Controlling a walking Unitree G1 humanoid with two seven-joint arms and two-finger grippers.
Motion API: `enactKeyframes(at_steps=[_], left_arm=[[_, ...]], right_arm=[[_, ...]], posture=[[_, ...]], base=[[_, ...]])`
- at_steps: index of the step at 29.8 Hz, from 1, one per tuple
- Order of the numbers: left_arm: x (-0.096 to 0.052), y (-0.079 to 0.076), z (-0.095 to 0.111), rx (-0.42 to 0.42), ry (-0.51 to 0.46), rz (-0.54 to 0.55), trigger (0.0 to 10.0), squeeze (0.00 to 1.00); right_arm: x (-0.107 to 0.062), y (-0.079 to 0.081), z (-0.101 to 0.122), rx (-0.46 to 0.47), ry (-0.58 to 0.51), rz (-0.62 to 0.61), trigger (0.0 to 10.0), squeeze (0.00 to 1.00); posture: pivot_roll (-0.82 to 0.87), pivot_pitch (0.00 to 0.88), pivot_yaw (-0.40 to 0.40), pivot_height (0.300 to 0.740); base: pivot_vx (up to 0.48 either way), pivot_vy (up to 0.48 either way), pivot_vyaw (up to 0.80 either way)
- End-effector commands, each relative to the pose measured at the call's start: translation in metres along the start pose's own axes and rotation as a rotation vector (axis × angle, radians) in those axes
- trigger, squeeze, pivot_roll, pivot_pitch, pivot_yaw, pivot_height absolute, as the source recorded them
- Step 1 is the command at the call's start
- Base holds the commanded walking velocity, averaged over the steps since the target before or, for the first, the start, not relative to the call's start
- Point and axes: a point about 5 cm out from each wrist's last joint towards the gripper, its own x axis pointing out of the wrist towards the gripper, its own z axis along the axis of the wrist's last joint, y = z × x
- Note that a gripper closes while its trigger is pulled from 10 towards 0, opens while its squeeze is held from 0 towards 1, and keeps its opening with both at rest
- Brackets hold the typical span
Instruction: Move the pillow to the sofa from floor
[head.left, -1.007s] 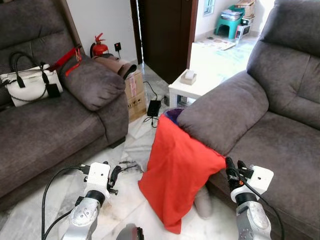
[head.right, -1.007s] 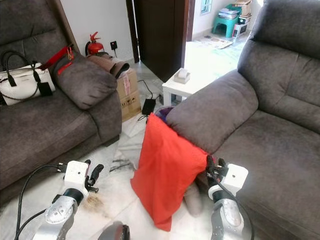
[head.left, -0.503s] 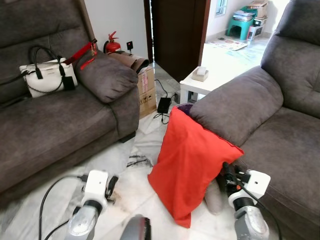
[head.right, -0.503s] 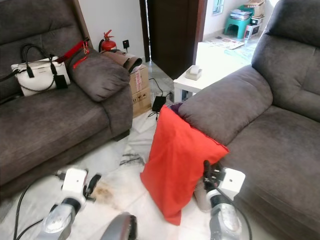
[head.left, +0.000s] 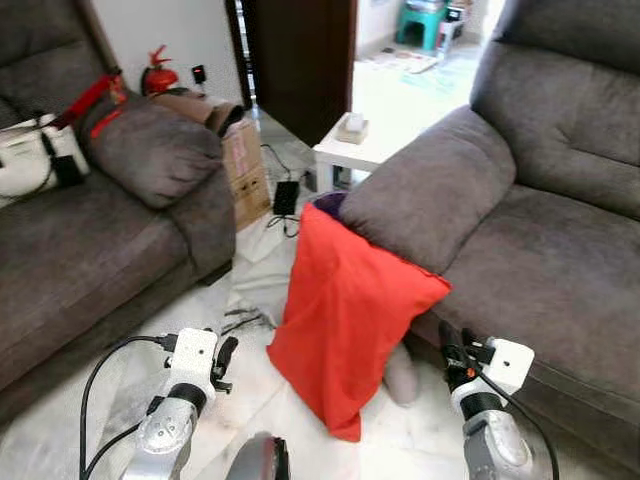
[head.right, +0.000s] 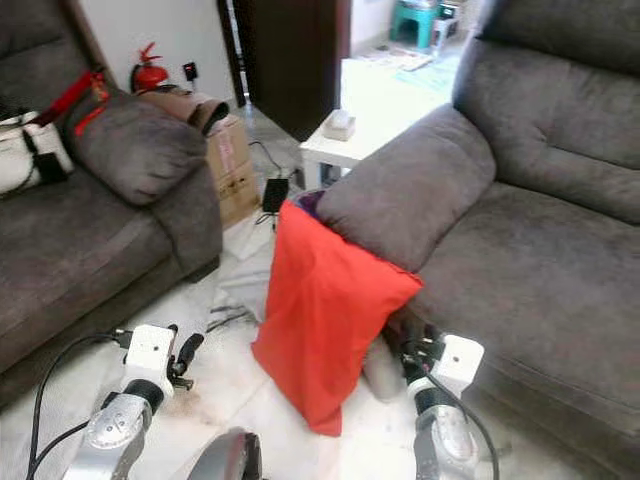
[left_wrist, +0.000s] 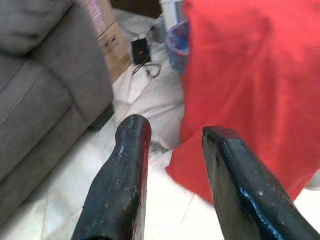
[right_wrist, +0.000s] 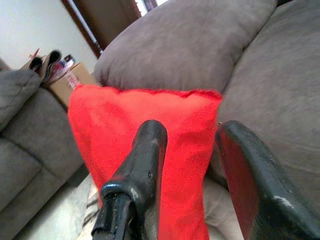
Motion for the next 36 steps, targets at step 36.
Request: enactKeyframes(at_steps=[36], left_arm=[[0.002,-0.001,-0.001,0.006,0.037,-0.074,10.0,0.00]], right_arm=[[0.007,-0.012,0.000,0.054,0.025,-0.108,10.0,0.00]], posture=[[0.04,0.128,0.109,0.630]], base=[[0.225,0.000,0.14]])
